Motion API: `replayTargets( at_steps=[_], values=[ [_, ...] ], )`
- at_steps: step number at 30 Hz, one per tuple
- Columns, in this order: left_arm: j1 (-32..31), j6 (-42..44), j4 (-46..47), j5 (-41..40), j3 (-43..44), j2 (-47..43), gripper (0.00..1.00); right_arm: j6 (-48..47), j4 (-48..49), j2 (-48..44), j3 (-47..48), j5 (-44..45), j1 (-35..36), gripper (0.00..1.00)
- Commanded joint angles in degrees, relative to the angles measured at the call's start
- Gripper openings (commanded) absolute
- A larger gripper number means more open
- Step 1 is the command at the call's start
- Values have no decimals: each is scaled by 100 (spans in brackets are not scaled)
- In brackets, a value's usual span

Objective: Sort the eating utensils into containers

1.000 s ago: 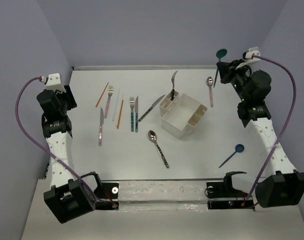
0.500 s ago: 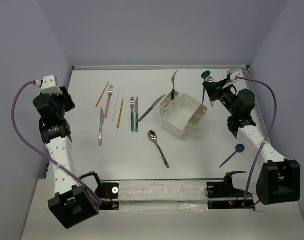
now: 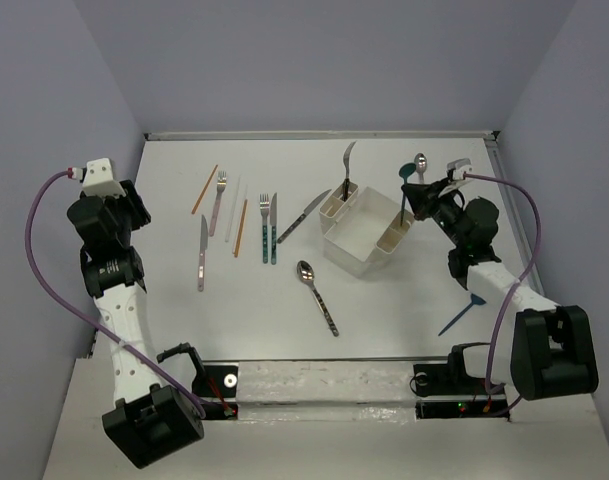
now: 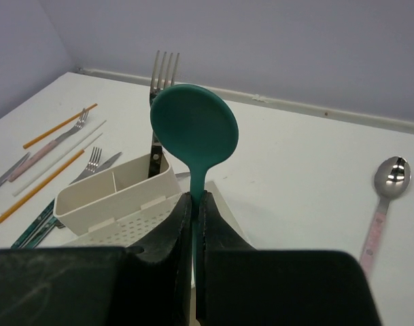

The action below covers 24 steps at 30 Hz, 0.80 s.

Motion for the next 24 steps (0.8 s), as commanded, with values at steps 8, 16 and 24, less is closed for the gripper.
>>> replayTargets(
  at_steps=[8,16,24],
  values=[
    [42,60,109,23,-58,-108,56,143,350,-16,-158,511,48,43],
    [51,42,127,76,-93,-125,56,45,-729,-570,571,1100,48,53],
    [42,68,145,50,-155,-134,56,649,-4831,797,4152,1447,-644,57]
  ],
)
